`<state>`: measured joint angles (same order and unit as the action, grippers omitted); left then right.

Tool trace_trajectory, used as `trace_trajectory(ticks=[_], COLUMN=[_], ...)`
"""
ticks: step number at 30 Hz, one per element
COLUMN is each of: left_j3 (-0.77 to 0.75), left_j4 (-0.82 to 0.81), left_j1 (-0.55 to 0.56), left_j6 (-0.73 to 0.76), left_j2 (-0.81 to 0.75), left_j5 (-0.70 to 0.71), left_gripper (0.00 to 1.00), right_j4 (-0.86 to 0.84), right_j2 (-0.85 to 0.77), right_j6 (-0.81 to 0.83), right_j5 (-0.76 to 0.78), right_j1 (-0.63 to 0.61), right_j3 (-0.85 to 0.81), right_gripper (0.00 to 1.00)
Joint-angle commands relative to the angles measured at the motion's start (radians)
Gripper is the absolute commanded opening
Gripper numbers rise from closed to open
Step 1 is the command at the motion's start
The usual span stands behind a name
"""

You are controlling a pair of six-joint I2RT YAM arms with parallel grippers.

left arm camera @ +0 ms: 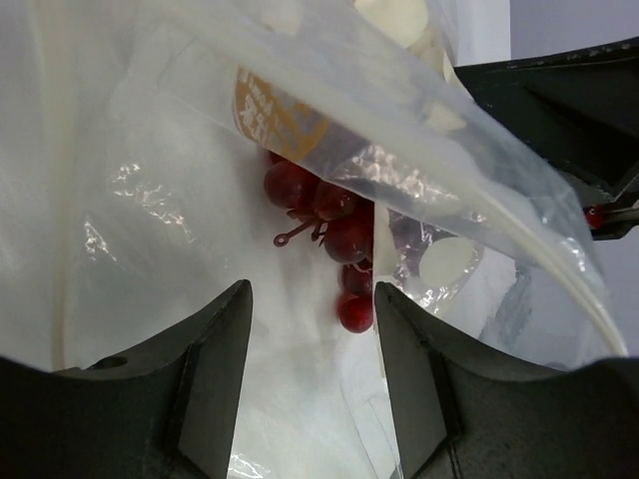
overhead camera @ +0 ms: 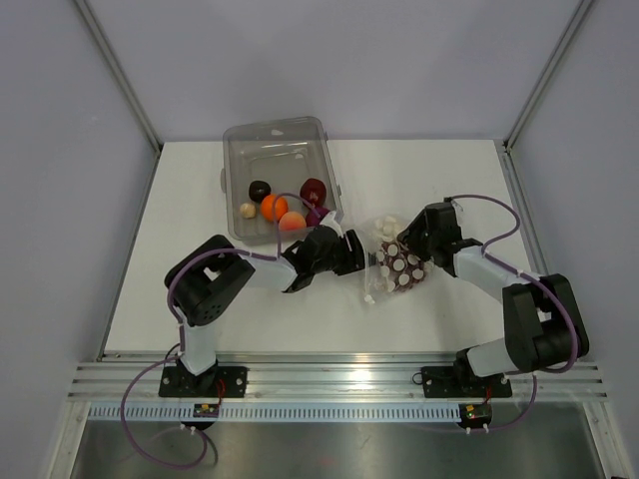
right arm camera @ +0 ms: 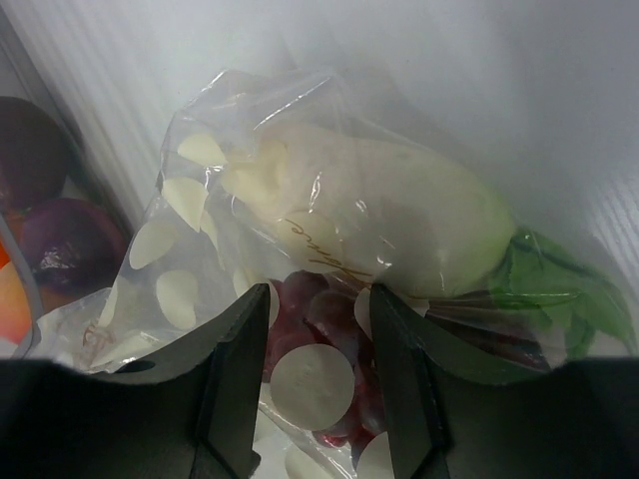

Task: Open the zip-top bag and remove the fake food
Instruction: Adjust the zipper food storage bag at the center of the board.

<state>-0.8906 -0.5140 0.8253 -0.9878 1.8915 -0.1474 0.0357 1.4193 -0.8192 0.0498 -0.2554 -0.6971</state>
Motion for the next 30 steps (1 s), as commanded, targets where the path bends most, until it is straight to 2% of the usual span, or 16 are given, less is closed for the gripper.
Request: trace_trajectory(ticks=[1,17,24,26,30], left_j3=[-0.018,-0.056,0.022,0.042,0.065], left_j4=[-0.081,-0.087,-0.113,-0.133,-0.196], left_j1=[0.017,0.051,0.052,0.052,0.052], left_j6=[-0.032,-0.025,0.037,0.054,0.074], left_j2=[0.032,0.069,-0.055,-0.080,-0.081], left_j5=[0.034,0.101,0.143,0.173,0.169], left_gripper=[0.56,0.56,0.57,0.61,0.64], right_j4=[0.023,0.044,0.098,0.105,0.118], right_j2=[0.055,0.093,0.075,0.052,-0.008], right_j6=[0.005,0.015,0.043,0.046,0.060], right_j5=[-0.028,-0.041,0.022,0.053,0.091], right_j1=[-0.002,-0.001,-0.001,-0.002,-0.002], right_j3=[-0.025,-0.044,-0.073,-0.071,-0.062], right_gripper=[0.52,0.51,0.50,0.50,0.50])
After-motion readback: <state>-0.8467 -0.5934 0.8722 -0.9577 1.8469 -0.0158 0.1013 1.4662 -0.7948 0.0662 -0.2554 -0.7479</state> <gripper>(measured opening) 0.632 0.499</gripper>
